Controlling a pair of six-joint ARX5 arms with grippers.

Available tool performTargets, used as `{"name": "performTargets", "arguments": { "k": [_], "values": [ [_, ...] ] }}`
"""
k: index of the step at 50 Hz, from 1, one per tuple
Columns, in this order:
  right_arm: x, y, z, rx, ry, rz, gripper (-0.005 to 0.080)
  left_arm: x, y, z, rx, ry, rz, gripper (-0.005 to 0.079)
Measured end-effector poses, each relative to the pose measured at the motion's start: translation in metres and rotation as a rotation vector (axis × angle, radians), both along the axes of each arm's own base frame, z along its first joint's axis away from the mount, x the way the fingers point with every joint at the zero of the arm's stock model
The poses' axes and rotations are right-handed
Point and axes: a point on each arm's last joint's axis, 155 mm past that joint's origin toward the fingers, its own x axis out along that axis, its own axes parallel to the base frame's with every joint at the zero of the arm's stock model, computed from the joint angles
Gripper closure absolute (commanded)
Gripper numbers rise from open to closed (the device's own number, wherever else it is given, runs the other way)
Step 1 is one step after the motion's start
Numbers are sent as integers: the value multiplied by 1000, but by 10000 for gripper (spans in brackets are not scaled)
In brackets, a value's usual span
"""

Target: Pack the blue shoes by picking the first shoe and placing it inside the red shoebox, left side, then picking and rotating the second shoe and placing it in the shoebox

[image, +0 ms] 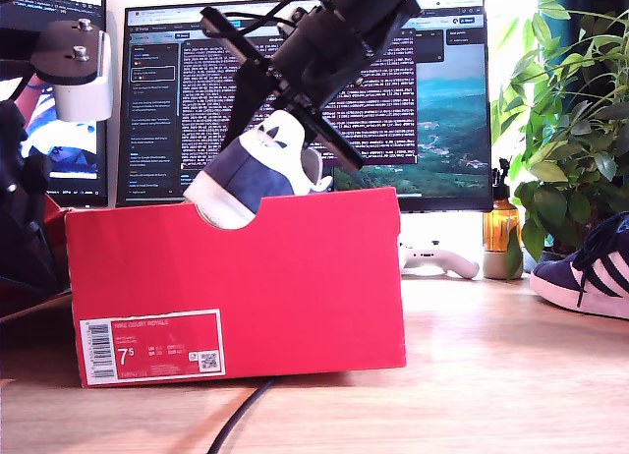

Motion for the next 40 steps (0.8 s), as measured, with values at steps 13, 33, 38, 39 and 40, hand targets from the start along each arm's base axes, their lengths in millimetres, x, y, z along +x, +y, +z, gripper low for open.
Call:
{"name": "performTargets", "arguments": {
  "k": [13, 33, 38, 39, 40],
  "values": [
    [3, 12, -10, 8, -11, 12, 765, 1, -1, 1, -3, -4, 0, 759],
    [4, 15, -54, -62, 39, 8, 765, 1, 0, 1, -3, -5, 1, 759],
    [4, 15, -55, -62, 40, 8, 736, 1, 0, 1, -3, -6, 1, 759],
    [4, 15, -55, -62, 41, 8, 720, 1, 0, 1, -3, -6, 1, 759],
    [4, 16, -55, -61, 40, 9, 695, 1, 0, 1, -3, -6, 1, 759]
  ]
}}
